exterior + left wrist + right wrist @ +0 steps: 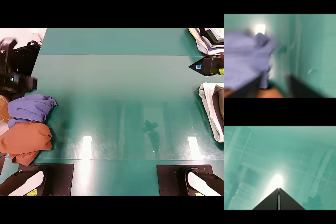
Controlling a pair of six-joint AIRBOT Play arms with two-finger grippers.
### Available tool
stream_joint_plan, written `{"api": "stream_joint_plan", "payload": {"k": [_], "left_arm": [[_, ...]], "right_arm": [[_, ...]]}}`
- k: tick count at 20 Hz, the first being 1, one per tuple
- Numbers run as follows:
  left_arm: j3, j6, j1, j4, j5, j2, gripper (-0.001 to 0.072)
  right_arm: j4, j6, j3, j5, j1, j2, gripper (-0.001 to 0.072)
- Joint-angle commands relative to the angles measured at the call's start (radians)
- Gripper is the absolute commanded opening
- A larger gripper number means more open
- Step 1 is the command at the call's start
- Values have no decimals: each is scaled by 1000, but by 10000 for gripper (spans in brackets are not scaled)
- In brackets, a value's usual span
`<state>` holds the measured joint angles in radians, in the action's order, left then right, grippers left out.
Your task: Fold the shirts.
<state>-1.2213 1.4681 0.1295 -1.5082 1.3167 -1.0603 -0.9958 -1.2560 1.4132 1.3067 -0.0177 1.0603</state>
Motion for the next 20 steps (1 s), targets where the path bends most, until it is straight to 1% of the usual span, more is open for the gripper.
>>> {"api": "stream_joint_plan", "payload": {"k": [1,3,5,8,9,10,11,12,15,18,20], "left_arm": [[187,34,116,-31,-82,21,677],[293,66,133,-31,-211,20,677],[353,84,133,-29,-296,-1,677],[367,125,133,-29,-314,-60,676],[367,136,133,-29,-312,-65,586],[365,142,133,-26,-312,-63,347],[356,141,133,-13,-310,-63,90],[336,140,133,-3,-292,-63,31],[187,138,132,24,-183,-51,22],[-23,115,132,115,-172,49,21],[-181,92,125,176,-145,117,21]], "right_arm": [[0,0,0,-3,-1,1,16],[0,0,0,-2,-1,1,17],[0,0,0,-3,-1,2,16],[1,0,-1,3,-1,8,17],[1,0,-1,2,-1,8,16],[1,0,-1,2,-1,8,16],[1,0,-1,2,-1,8,16],[1,0,-1,3,-1,8,16],[2,0,-1,1,-1,8,16],[2,0,0,-20,-1,-2,17],[1,0,0,-91,-1,-25,17]]}}
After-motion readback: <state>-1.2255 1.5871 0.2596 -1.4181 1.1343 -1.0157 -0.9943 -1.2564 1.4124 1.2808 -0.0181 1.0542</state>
